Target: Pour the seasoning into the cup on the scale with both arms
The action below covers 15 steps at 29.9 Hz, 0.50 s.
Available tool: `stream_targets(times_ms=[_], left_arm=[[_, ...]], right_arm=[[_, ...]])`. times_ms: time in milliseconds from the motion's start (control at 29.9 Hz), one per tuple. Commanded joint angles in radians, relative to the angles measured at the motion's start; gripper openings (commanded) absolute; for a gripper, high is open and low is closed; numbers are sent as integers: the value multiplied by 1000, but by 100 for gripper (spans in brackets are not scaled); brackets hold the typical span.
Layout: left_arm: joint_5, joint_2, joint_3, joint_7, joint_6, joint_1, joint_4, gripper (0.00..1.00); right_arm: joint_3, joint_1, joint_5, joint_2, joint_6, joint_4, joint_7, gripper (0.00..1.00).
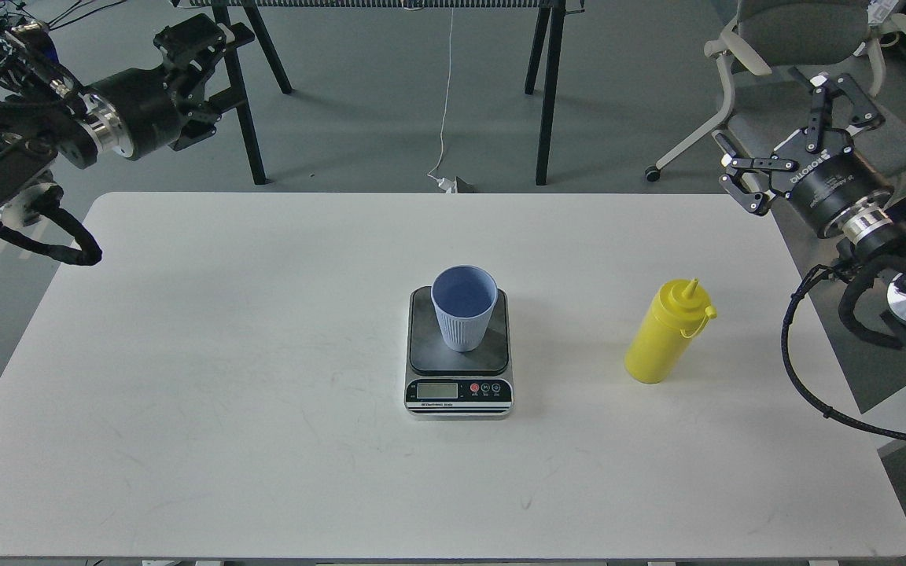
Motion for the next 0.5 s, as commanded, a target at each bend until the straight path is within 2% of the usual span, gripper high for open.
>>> stream_targets(times_ms=[0,267,468], left_arm=[[-3,-7,-1,0,0,1,1,99],[-8,-16,-76,0,0,0,15,99],[-11,-20,-82,0,0,-13,15,99]], right_arm=[[-28,33,-68,35,0,-6,2,99],[-35,31,-70,39,0,-24,3,99],[-31,30,-70,39,0,-41,5,99]])
